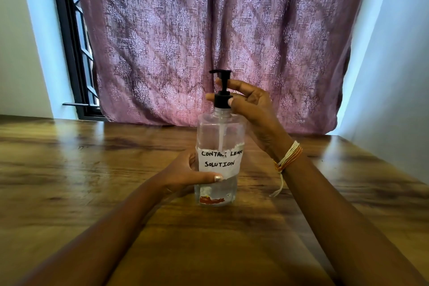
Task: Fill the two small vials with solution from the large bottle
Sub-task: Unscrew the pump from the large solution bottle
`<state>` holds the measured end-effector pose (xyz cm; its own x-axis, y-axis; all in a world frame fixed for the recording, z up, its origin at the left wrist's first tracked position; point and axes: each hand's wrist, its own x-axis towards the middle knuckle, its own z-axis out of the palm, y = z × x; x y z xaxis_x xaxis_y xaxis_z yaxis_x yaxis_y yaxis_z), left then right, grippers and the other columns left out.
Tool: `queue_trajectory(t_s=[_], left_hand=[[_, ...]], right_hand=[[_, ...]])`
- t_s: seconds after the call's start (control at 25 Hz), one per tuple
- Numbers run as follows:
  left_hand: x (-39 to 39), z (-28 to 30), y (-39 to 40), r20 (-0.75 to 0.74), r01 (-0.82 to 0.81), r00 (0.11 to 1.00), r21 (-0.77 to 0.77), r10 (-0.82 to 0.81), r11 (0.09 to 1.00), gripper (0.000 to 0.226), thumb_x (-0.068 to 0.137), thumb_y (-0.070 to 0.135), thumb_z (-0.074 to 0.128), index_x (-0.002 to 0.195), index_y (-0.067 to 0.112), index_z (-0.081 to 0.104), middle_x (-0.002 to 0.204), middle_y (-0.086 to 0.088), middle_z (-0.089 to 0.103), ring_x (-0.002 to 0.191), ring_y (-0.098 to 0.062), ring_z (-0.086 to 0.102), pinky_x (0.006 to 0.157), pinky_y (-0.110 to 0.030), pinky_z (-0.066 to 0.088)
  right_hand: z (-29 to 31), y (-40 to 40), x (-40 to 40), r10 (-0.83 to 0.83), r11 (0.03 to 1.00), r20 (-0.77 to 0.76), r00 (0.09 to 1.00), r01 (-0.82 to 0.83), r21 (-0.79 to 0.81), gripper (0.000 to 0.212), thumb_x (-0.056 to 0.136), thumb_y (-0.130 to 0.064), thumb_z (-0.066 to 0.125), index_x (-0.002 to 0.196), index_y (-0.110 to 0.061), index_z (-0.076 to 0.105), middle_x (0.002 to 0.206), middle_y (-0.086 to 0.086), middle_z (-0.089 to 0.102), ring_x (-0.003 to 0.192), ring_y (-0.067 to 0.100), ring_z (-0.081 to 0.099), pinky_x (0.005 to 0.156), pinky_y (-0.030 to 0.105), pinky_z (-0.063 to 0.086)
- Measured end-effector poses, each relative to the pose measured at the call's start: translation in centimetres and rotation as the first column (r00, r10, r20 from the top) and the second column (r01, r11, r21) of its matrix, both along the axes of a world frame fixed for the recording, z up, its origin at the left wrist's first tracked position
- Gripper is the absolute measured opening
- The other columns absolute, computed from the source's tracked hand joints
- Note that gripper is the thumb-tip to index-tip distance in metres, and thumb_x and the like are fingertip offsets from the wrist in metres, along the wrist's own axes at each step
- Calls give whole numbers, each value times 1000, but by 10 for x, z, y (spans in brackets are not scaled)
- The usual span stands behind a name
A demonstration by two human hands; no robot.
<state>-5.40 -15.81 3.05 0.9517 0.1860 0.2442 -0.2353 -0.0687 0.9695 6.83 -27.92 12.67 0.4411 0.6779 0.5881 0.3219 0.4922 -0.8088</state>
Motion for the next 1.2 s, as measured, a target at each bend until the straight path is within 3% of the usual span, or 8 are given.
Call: queue_trajectory(t_s=[0.2, 0.32, 0.48, 0.6, 0.72, 0.96, 1.08, 1.2], left_hand=[[1, 2, 0, -2, -13, 1000, 21, 14, 1000, 51, 62, 4, 76, 106, 22, 59, 101, 2, 76, 99, -17, 71, 82, -33, 58], [1, 1, 0, -8, -24, 1000, 29, 24, 999, 54, 61, 1, 81, 105, 23, 60, 100, 3, 76, 99, -17, 71, 84, -34, 58], [1, 1, 0, -8, -18, 1000, 16, 18, 1000, 51, 61, 1, 80, 103, 22, 60, 98, 2, 77, 98, -17, 71, 82, -33, 59], [1, 2, 0, -19, -15, 1000, 8, 15, 1000, 51, 64, -3, 79, 104, 24, 60, 100, 2, 76, 100, -19, 70, 87, -38, 57], [2, 2, 0, -26, -27, 999, 19, 27, 999, 47, 67, -4, 76, 103, 22, 60, 98, 2, 77, 98, -18, 71, 86, -37, 58], [0, 2, 0, -24, -23, 999, 29, 23, 999, 43, 74, -11, 67, 103, 21, 58, 91, 7, 77, 90, -11, 72, 75, -27, 59], [-1, 5, -3, -15, -5, 1000, 39, 5, 999, 44, 75, -11, 66, 104, 22, 57, 90, 9, 77, 89, -9, 72, 71, -22, 58], [-1, 3, -1, -17, -3, 1000, 34, 3, 999, 46, 74, -9, 69, 106, 21, 57, 92, 8, 77, 91, -10, 72, 74, -25, 58]], right_hand=[[0, 3, -3, -140, 989, 58, 988, 143, -46, 56, 75, 0, 77, 126, -4, 55, 93, 4, 73, 89, 11, 71, 82, 26, 57], [-1, 1, -6, -105, 994, 11, 994, 106, -8, 52, 75, -1, 76, 123, -6, 56, 97, 9, 75, 90, 17, 72, 85, 31, 58], [-1, 2, -10, -12, 1000, 24, 1000, 12, -6, 56, 72, -15, 74, 125, -6, 56, 122, 22, 66, 113, 27, 66, 97, 39, 54], [-1, 5, -10, -194, 980, 64, 979, 196, -26, 58, 76, -7, 79, 128, -4, 54, 109, 13, 70, 98, 13, 70, 83, 25, 57], [-2, 4, -11, -221, 975, 33, 975, 221, 1, 51, 77, 2, 75, 124, -2, 54, 94, 11, 72, 84, 10, 72, 76, 23, 59], [-3, 3, -12, -90, 996, 71, 993, 89, 21, 55, 81, -11, 66, 133, -3, 49, 117, 16, 69, 111, 21, 67, 98, 37, 53], [-3, 4, -10, -263, 965, 111, 958, 262, 25, 58, 76, -8, 78, 128, -10, 54, 104, 8, 71, 98, 12, 69, 90, 30, 56], [-4, 2, -7, -147, 987, 25, 989, 146, 61, 48, 81, -1, 70, 126, -8, 54, 100, 10, 74, 94, 17, 72, 85, 29, 58]])
